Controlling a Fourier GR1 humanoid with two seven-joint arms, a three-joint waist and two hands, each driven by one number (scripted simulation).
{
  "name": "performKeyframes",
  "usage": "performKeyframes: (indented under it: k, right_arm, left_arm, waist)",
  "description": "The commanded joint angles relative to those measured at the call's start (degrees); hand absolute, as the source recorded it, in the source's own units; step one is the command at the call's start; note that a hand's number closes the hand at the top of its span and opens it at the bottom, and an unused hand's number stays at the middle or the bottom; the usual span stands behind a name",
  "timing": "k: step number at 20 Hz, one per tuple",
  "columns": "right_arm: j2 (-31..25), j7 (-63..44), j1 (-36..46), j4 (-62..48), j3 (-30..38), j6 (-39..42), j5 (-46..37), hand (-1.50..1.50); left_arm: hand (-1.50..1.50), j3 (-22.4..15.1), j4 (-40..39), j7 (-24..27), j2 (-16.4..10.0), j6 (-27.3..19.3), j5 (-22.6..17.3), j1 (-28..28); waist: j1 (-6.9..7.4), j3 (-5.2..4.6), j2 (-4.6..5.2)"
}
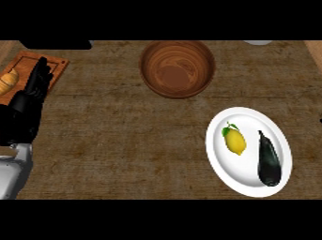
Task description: Pick the eggplant from the plate and place it in the bowl
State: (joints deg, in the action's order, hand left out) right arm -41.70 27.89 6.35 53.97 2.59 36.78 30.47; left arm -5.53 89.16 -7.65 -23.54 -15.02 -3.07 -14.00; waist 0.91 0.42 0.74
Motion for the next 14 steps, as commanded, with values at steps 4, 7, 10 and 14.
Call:
performKeyframes:
  k: [4, 7, 10, 14]
  right_arm:
    - [-7.9, 5.3, 7.2, -2.9, -5.7, 5.8, -15.2, -1.50]
    - [-9.6, 5.3, 10.7, -2.9, -9.1, 5.4, -20.9, -1.50]
    - [-9.7, 1.5, 17.1, -4.1, -12.2, 6.8, -23.8, -1.50]
    - [-7.7, 3.8, 17.4, -2.3, -16.6, 8.2, -28.1, -1.50]
  left_arm:
    - [0.00, -0.6, -1.1, 0.6, 1.2, -0.9, 2.0, -0.9]
    - [0.00, -1.5, -0.4, -1.5, 0.9, 0.3, 2.1, -1.5]
    - [0.00, -1.4, 1.2, -2.4, 1.4, 0.0, 2.2, -1.8]
    - [0.00, -0.1, -1.3, -0.7, 1.6, 0.1, 2.5, -0.5]
  waist:
    - [0.84, -0.24, -0.24]
    - [1.00, -0.24, -0.24]
    - [1.76, -0.28, -0.25]
    - [0.43, -0.36, -0.45]
